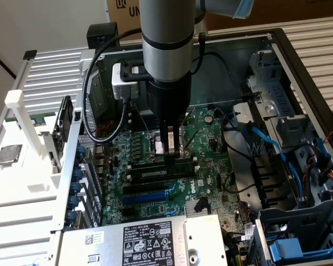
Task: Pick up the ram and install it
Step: 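Press down the ram until it locks into place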
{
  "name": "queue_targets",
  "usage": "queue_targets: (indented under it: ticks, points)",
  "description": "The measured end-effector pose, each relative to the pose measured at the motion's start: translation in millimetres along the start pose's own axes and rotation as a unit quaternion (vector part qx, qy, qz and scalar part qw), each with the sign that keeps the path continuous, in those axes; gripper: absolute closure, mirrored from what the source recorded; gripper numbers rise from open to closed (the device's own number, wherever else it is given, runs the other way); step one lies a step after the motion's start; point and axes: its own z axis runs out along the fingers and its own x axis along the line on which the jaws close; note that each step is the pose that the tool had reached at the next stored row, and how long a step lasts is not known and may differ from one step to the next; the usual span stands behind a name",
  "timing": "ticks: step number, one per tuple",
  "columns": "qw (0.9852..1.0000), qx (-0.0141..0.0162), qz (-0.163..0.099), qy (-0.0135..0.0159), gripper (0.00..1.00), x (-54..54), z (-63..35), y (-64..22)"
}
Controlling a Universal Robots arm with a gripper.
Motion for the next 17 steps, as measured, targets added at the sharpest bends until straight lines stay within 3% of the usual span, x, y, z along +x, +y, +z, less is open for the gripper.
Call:
queue_targets:
  ticks: [3,5,7,17]
  points:
    - [1.0000,0.0000,0.000,0.0000,0.80,0.0,0.0,0.0]
    - [1.0000,0.0000,0.000,0.0000,0.89,0.0,0.0,0.0]
    - [1.0000,0.0000,0.000,0.0000,0.90,0.0,0.0,0.0]
    - [1.0000,0.0004,0.000,0.0001,0.90,-2.0,0.4,3.0]
